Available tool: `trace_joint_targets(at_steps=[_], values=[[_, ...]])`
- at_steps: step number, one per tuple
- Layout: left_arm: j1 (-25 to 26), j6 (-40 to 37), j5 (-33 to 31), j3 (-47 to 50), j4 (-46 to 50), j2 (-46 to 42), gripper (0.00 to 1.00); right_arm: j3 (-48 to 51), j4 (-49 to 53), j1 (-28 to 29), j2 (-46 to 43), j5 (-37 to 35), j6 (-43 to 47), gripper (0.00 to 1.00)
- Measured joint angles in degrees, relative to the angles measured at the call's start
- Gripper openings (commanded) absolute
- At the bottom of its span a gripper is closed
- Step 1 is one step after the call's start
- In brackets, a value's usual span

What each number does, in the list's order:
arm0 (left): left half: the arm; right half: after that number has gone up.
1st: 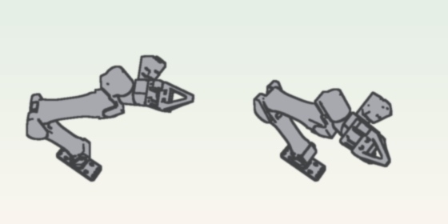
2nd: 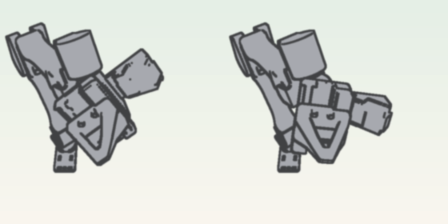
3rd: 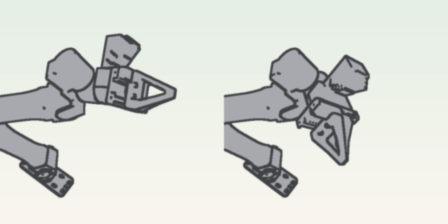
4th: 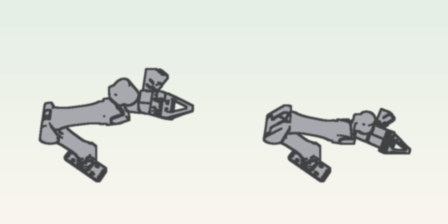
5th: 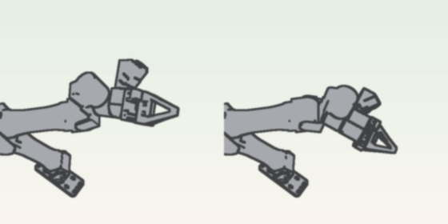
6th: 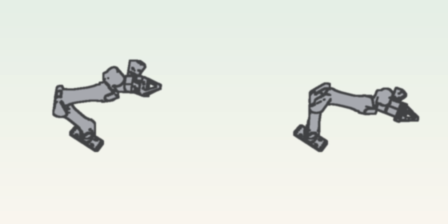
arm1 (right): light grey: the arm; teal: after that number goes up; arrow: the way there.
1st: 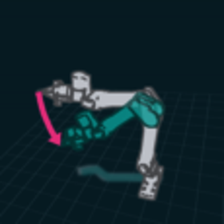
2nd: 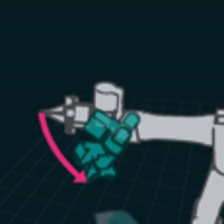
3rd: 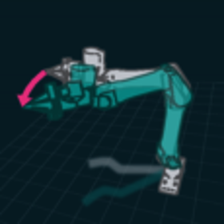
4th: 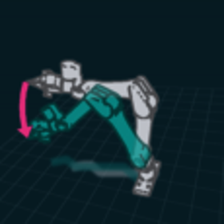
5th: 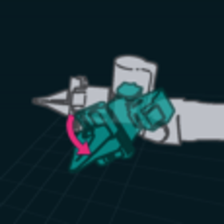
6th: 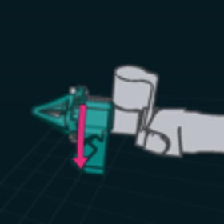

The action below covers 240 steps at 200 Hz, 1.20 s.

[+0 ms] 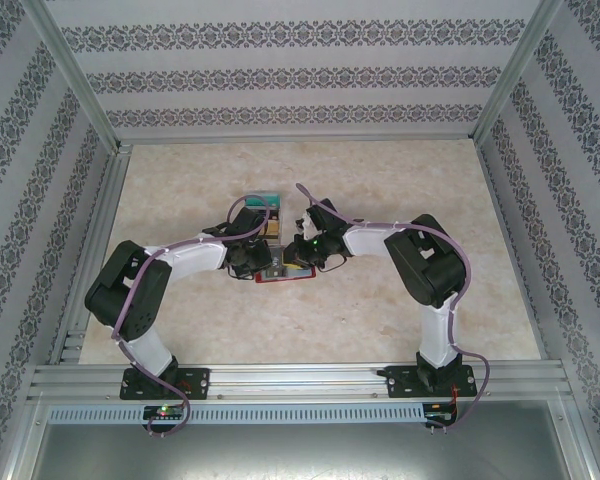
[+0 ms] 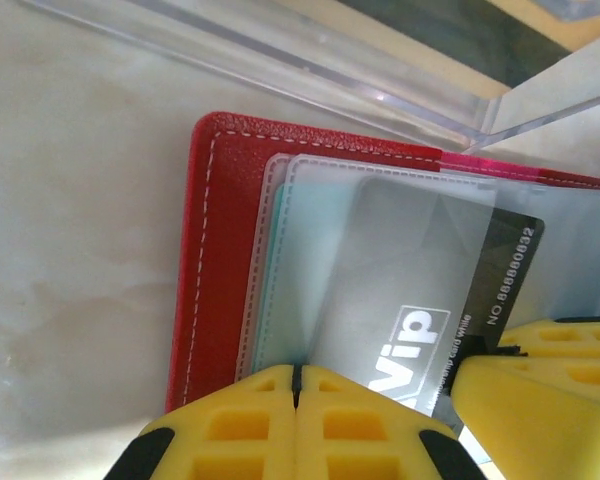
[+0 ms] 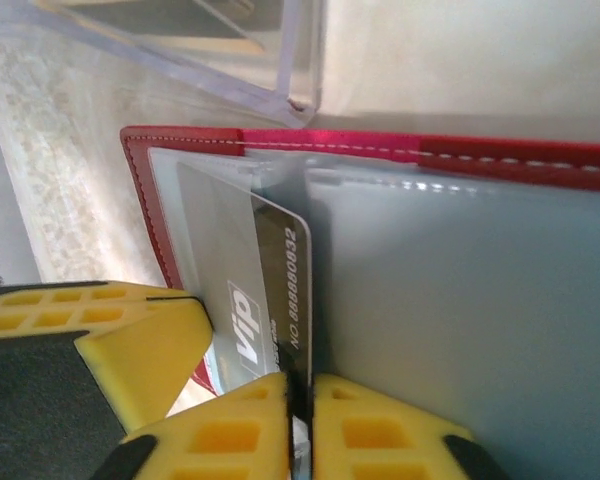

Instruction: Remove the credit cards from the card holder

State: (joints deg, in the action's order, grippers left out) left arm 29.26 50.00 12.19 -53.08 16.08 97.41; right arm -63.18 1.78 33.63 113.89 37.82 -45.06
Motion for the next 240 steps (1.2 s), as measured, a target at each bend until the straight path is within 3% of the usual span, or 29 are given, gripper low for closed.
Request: trace_joint_targets(at_steps=[8,65,149,170,179,209,235,240], values=[[0.0,0.0,0.0,0.1,0.0,-0.1,0.00,0.1,-0.4,0.0,0.0,0.0,-0.3,0.00],[0.0,0.0,0.0,1.0,-0.8,-0.7,0.00,3.1,-2.8,-0.9,-1.5,0.0,-0.2,0.00],[0.0,-0.1,-0.2,2.4,0.1,-2.9,0.00,12.0,2.1,-9.2,-15.0,-1.1,5.9,0.00],[0.0,-0.2,-0.6,2.4,1.7,-5.4,0.05,12.0,5.3,-10.2,-18.6,-1.6,9.1,0.00],[0.0,-0.3,-0.9,2.4,2.6,-7.1,0.11,11.8,6.8,-10.2,-20.1,-1.8,10.5,0.00],[0.0,-0.7,-3.8,1.7,6.6,-15.0,0.53,5.9,14.3,-10.1,-22.6,-3.8,17.1,0.00],[-0.1,0.1,-7.4,1.0,10.7,-23.0,0.99,-3.6,20.3,-8.8,-22.5,-7.0,23.9,0.00],[-0.2,0.3,-8.3,0.9,11.8,-24.6,1.00,-5.6,21.3,-8.3,-22.3,-7.8,25.1,0.00]])
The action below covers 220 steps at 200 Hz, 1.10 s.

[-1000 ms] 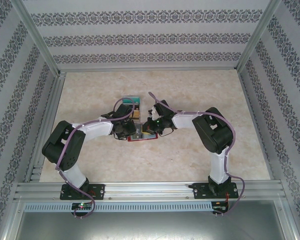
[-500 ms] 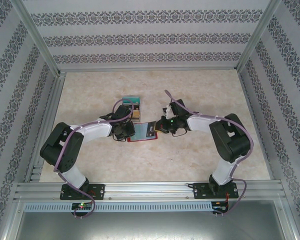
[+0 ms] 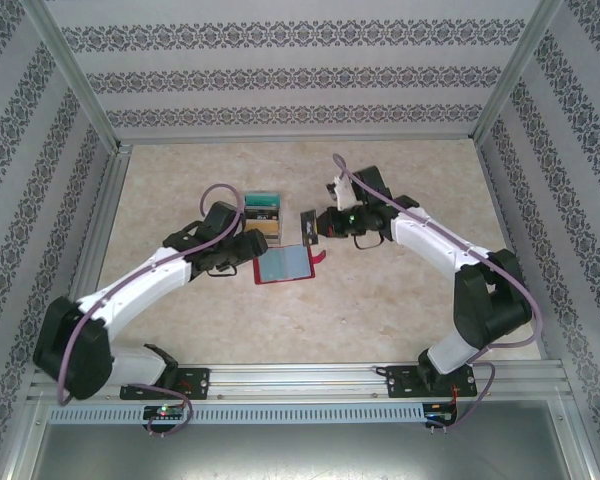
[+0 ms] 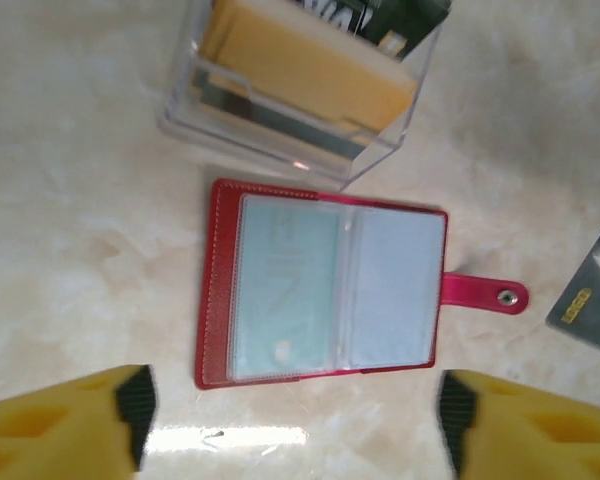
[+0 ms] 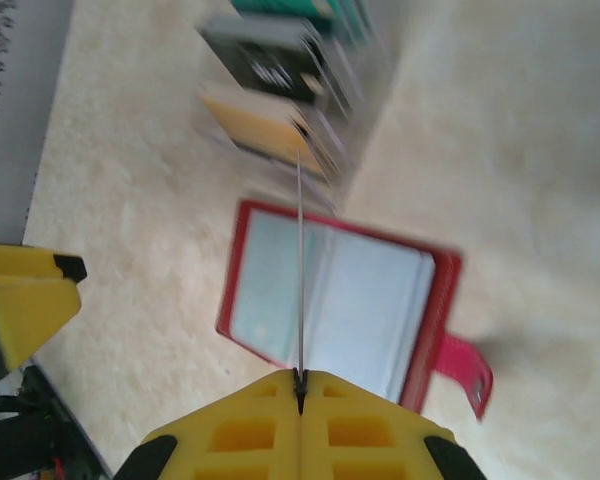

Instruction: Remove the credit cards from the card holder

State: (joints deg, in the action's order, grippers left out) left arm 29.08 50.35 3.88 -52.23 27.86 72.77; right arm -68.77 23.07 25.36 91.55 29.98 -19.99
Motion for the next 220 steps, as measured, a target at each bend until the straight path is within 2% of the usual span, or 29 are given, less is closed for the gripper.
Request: trace_joint_targets(at_steps=[53,112,166,220], values=[[-3.5,0.7,-7.3,-0.3,9.9,-12.9,0.99,-16.6,5.8,9.0,6.3,-11.7,15.5,0.00],[-6.6,0.6,-11.4,-0.3,17.7,-22.9,1.00,-30.2,10.0,18.8,18.9,-27.6,39.9,0.00],[-9.3,-0.2,-12.2,-0.3,21.4,-25.8,1.00,-38.9,13.1,21.0,29.2,-38.2,54.7,0.00],[-10.6,-0.6,-11.8,0.1,22.3,-25.6,1.00,-42.9,14.3,21.0,34.7,-42.1,60.6,0.00]])
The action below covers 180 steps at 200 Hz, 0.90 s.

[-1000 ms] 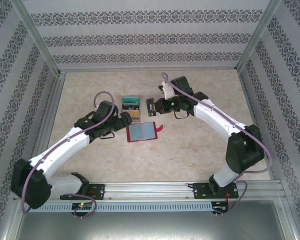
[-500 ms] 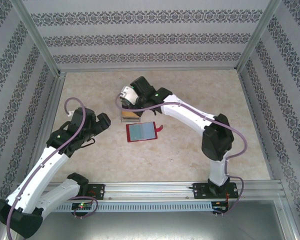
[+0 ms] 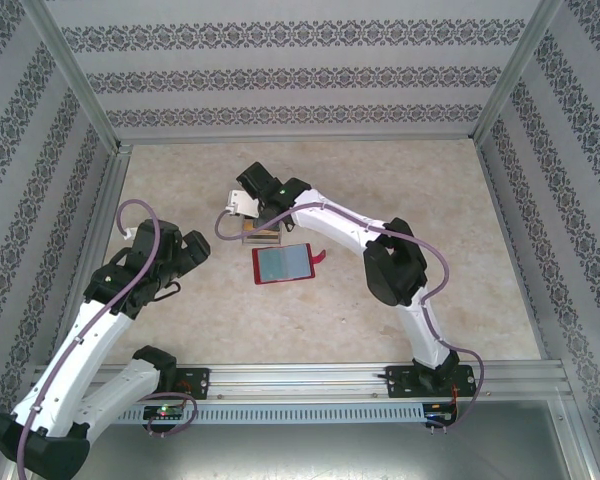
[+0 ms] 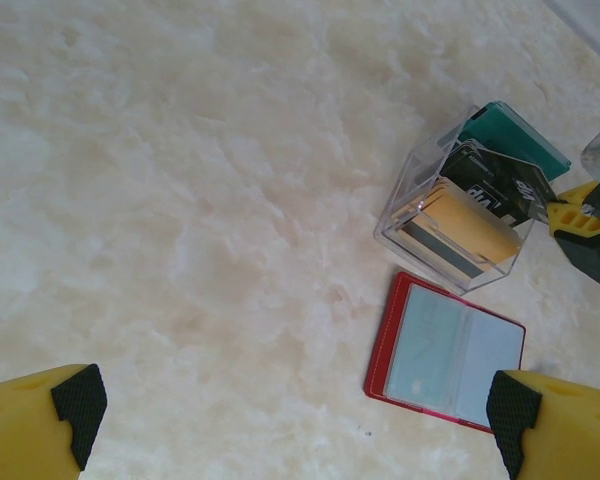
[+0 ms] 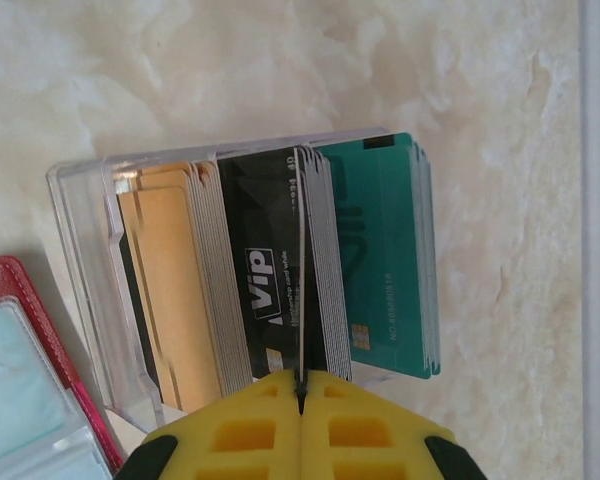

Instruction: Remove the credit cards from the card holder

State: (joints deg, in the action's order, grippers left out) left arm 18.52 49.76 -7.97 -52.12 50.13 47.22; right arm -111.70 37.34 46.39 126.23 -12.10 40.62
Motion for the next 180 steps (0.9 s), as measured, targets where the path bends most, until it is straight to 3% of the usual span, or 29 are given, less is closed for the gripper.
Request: trace_joint_targets(at_steps=[81,111,154,180], values=[[-1.4,-0.1,1.8,0.9,0.0,2.2,0.99,-0.1,0.2,0.0,2.5,-0.5,1.7,0.00],[-2.1,-0.4,2.4,1.0,0.0,2.4,0.99,-1.3,0.2,0.0,4.2,-1.1,1.5,0.12],[-3.0,-1.1,3.5,1.2,0.0,2.4,1.00,-3.4,0.2,0.0,5.8,-2.7,0.6,0.14],[-3.7,-1.6,4.3,1.8,0.0,2.4,0.99,-4.3,-0.5,0.0,7.0,-4.4,-0.5,0.24]])
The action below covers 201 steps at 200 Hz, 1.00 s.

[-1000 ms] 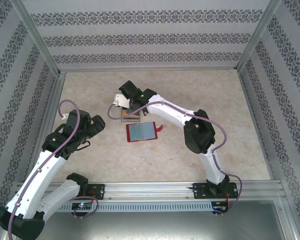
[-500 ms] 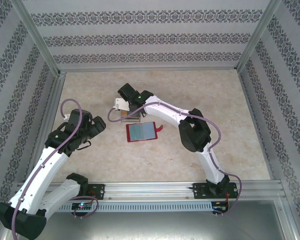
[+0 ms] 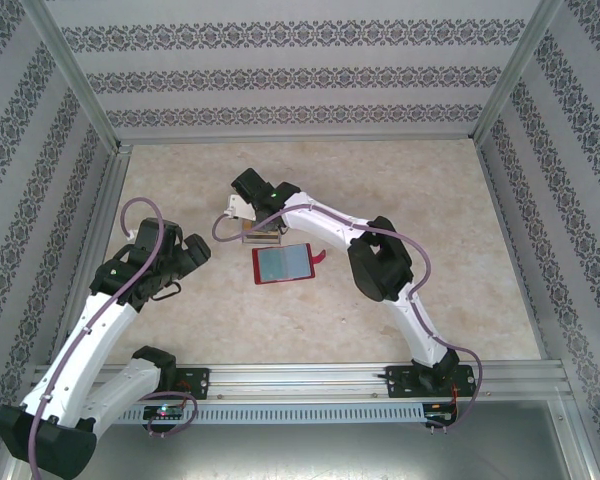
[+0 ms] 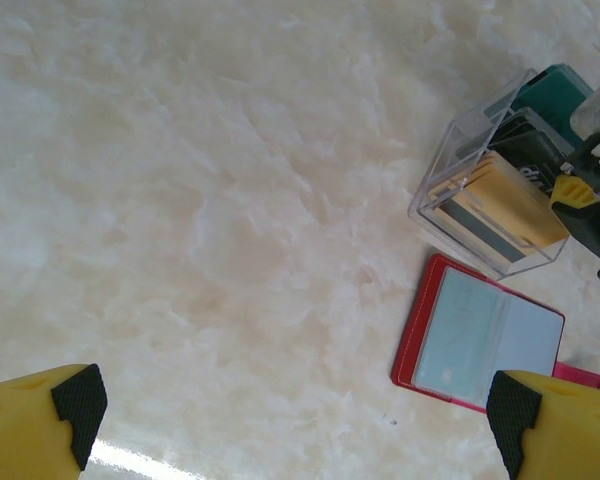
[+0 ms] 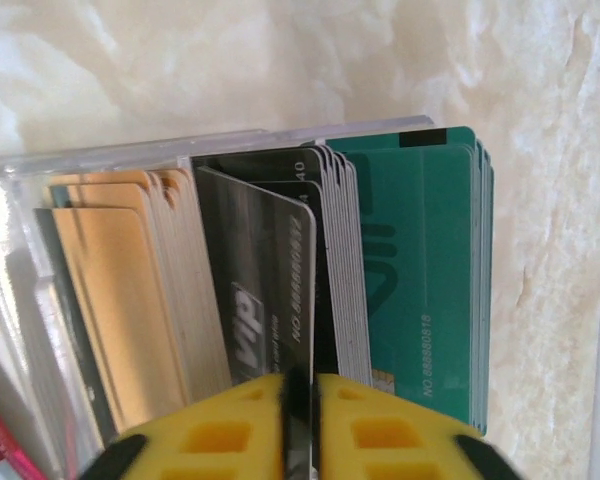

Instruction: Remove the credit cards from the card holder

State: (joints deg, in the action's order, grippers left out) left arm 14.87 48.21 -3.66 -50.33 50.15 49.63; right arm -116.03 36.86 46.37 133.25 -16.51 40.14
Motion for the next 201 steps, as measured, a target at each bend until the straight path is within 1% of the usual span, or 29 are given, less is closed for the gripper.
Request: trace_joint_targets(at_steps=[48,71,106,119,136,160,178,201], values=[[-0.8,-0.2,1.1,0.1,0.0,0.0,1.00,-0.7,-0.5,-0.1,0.8,-2.5,-1.4,0.27],[-1.1,-0.3,2.0,0.1,0.0,-0.1,1.00,-1.3,-0.7,-0.1,0.8,-3.2,-2.4,0.30],[-1.1,-0.9,5.2,1.6,-1.9,0.2,0.99,-0.8,-0.9,-0.8,-0.2,-2.5,-7.5,0.34],[-1.1,-1.3,7.4,2.3,-3.5,0.9,0.95,1.0,-1.0,-1.6,-2.5,-1.3,-10.7,0.34],[-1.1,-1.5,10.7,3.3,-6.6,2.6,0.88,5.1,-1.1,-3.3,-7.8,1.7,-16.3,0.34],[-1.1,-1.2,15.0,5.1,-11.1,5.7,0.74,12.9,-2.3,-6.4,-17.8,7.3,-25.1,0.35],[-1.1,-0.6,17.6,6.8,-15.0,7.9,0.64,19.8,-4.2,-8.6,-24.5,11.5,-32.0,0.32],[-0.3,0.5,19.7,8.6,-19.6,11.7,0.59,28.5,-5.7,-10.0,-29.5,15.7,-40.6,0.31]])
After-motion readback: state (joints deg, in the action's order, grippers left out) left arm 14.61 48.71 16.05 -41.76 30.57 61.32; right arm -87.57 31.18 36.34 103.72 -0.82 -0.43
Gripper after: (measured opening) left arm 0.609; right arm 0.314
